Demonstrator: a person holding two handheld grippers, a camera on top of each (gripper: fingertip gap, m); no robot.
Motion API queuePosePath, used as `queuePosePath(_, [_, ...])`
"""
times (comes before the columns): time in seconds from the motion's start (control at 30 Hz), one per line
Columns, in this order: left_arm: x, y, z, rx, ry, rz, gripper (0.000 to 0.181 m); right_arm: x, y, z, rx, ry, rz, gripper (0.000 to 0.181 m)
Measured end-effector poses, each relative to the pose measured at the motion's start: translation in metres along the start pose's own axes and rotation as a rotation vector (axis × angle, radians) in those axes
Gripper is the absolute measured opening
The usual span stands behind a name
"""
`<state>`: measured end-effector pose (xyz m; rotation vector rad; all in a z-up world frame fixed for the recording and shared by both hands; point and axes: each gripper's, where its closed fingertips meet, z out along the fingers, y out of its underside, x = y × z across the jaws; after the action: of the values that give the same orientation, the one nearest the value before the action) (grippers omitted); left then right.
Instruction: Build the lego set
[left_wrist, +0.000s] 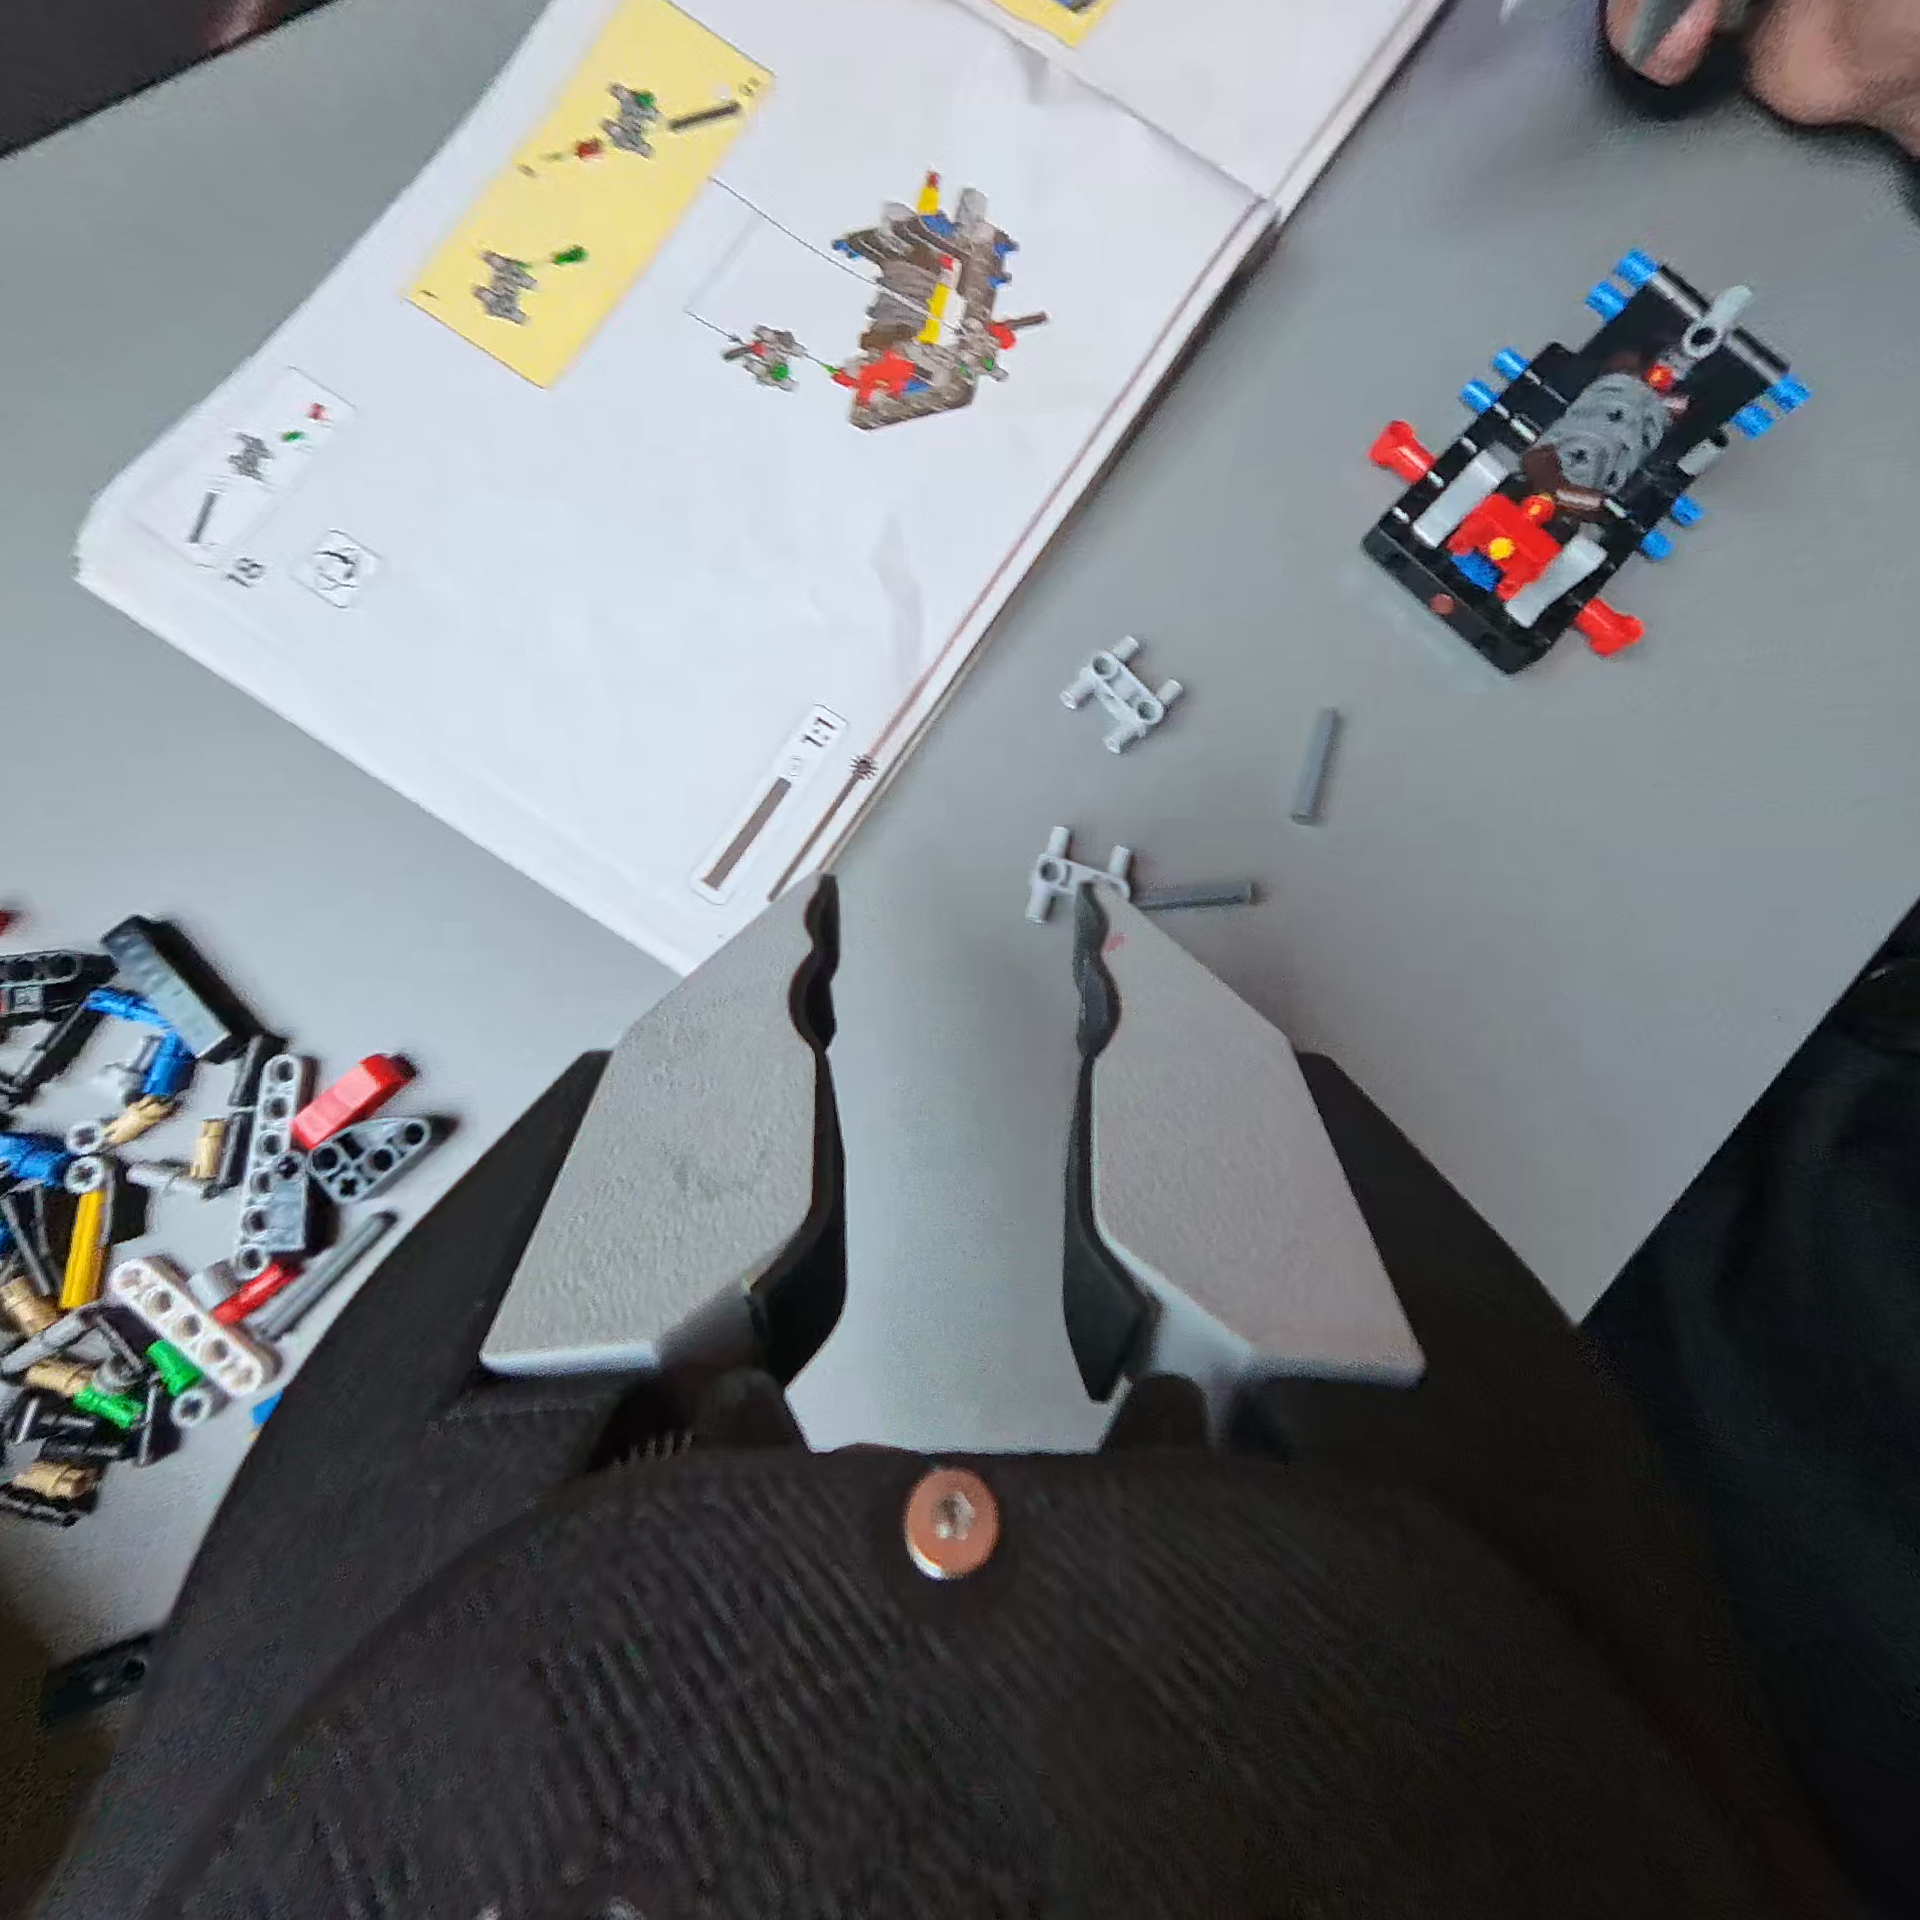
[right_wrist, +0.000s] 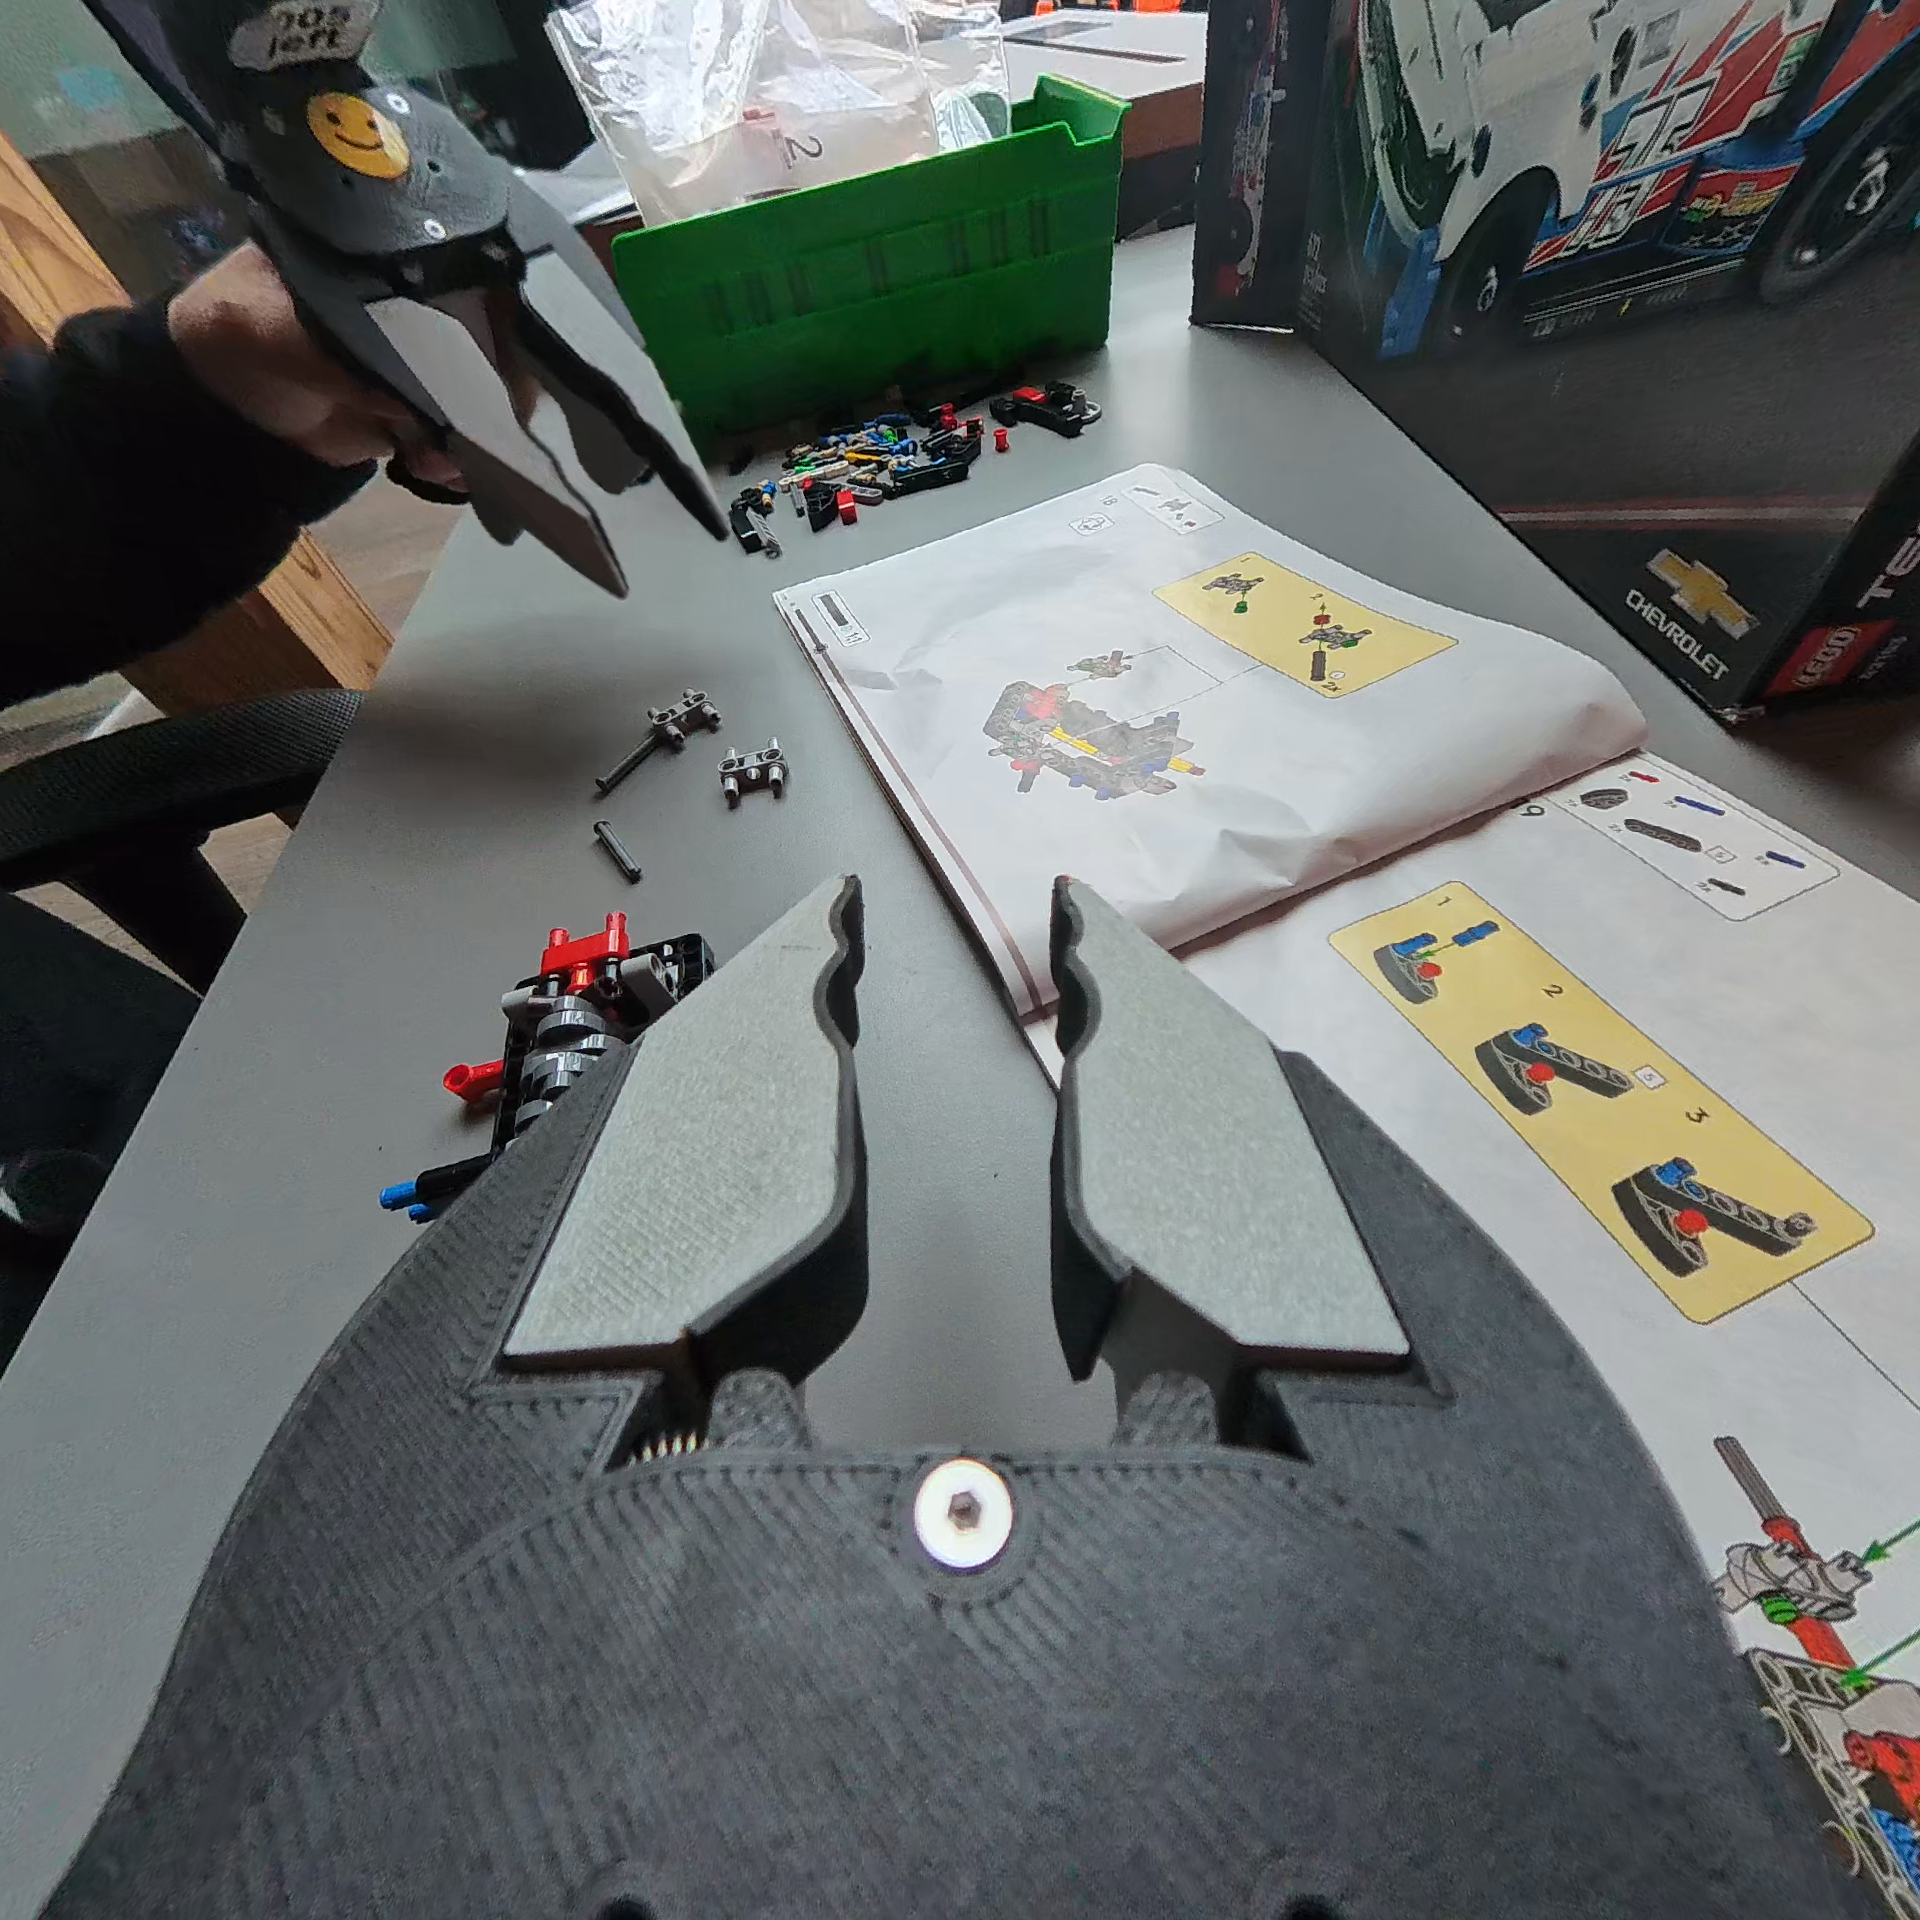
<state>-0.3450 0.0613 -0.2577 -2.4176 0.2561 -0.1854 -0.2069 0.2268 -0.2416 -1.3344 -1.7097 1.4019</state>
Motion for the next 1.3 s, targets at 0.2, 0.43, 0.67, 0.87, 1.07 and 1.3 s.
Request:
queuePosePath(0.2, [0.002,-0.008,0.016,0.03,-0.036,0.069,0.037,-0.001,0.001,0.001,-0.009,-0.008,0.0,0.033])
queuePosePath(0.43, [-0.049,-0.107,0.018,0.398,-0.195,0.088,0.053,-0.004,-0.001,0.0,0.002,-0.004,-0.031,0.039])
queuePosePath(0.67, [-0.105,-0.112,0.022,0.58,-0.311,0.004,0.035,0.001,0.0,-0.001,-0.01,0.029,-0.06,0.045])
queuePosePath(0.87, [-0.123,-0.115,-0.019,0.706,-0.395,-0.037,0.032,0.007,0.011,0.009,-0.099,0.059,-0.094,0.044])
queuePosePath(1.07, [-0.125,-0.115,-0.022,0.73,-0.339,-0.103,0.037,0.014,0.019,0.018,-0.171,0.082,-0.109,0.043])
queuePosePath(1.3, [-0.127,-0.115,-0.023,0.743,-0.328,-0.137,0.046,0.012,0.027,0.023,-0.232,0.117,-0.183,0.038])
